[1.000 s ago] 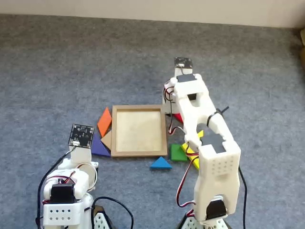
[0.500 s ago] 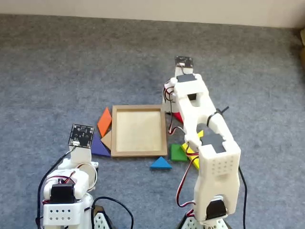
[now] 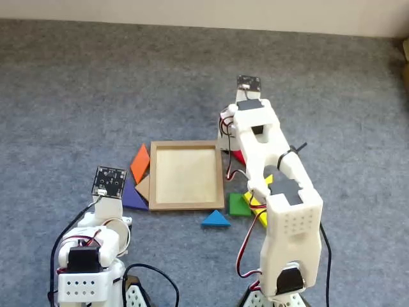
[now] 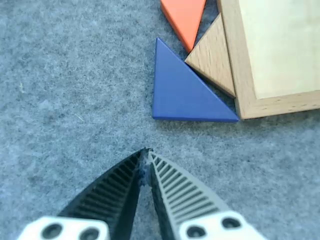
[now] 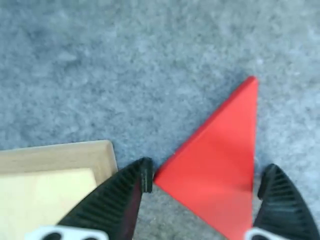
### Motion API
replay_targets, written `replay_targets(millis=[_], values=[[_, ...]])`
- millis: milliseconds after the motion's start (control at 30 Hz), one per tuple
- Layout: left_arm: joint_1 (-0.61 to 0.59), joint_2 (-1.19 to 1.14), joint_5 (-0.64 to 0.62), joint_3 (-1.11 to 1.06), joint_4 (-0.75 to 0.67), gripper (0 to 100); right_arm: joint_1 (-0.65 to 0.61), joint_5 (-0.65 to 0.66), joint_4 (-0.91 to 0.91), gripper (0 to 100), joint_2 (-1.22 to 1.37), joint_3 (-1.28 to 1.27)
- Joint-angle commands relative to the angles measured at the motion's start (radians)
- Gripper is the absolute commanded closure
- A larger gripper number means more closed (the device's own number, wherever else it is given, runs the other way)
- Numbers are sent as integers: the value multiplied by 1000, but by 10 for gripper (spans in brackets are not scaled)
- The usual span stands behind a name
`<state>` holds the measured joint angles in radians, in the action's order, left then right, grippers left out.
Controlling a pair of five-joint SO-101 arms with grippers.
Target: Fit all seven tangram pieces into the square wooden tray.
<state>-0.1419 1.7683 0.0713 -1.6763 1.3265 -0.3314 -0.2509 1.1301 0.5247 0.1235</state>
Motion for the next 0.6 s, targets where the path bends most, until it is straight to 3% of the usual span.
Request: replay_targets(millis=[0, 567], values=[[18, 51, -5, -19, 6, 995, 4, -11, 7, 678, -25, 51], [18, 51, -5, -19, 6, 995, 12, -8, 61, 767, -28, 56]])
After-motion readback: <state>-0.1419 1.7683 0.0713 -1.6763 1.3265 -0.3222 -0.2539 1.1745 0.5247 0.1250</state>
